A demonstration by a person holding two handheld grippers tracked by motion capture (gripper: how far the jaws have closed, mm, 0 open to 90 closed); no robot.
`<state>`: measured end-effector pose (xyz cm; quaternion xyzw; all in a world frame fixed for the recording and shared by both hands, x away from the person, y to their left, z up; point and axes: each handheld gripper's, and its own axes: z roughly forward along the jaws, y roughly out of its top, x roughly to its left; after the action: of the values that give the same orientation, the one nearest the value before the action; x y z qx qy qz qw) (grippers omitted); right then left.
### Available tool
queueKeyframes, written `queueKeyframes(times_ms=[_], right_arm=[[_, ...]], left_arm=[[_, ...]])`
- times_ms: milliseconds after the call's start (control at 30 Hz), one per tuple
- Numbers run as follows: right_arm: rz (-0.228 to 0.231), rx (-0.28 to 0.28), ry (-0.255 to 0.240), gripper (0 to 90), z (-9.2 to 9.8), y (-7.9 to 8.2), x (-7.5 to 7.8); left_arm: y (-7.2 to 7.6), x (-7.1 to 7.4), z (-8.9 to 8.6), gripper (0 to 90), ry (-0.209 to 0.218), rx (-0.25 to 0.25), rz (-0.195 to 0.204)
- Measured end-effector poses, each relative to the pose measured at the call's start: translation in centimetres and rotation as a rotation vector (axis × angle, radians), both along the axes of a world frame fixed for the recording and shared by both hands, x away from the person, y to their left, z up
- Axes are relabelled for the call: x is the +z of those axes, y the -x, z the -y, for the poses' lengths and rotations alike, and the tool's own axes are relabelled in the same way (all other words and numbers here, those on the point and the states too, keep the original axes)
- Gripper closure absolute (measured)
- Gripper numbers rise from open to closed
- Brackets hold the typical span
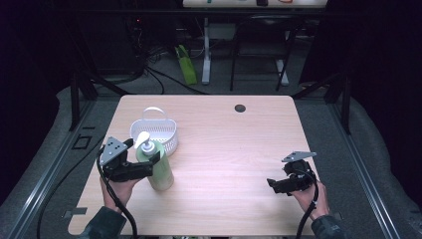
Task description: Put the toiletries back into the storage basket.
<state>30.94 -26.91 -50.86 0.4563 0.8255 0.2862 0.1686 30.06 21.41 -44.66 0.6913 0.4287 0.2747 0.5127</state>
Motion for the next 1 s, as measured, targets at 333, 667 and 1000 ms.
queueKeyframes(times_ms=[333, 667, 1000], right_arm=[[-0.007, -0.008, 0.01, 6.5, 0.0, -0.1, -0.2], [-0.01, -0.001, 0.014, 6.5, -0.1, -0.1, -0.3], [-0.014, 0.004, 0.014, 6.7, -0.2, -0.1, -0.4]], left_arm=[[-0.2, 0.5, 0.9, 0.4, -0.006, 0.048, 0.014], [0.3, 0.8, 0.7, 31.2, 0.026, 0.045, 0.055], [0.6, 1.1, 0.7, 49.7, 0.048, 0.061, 0.089]])
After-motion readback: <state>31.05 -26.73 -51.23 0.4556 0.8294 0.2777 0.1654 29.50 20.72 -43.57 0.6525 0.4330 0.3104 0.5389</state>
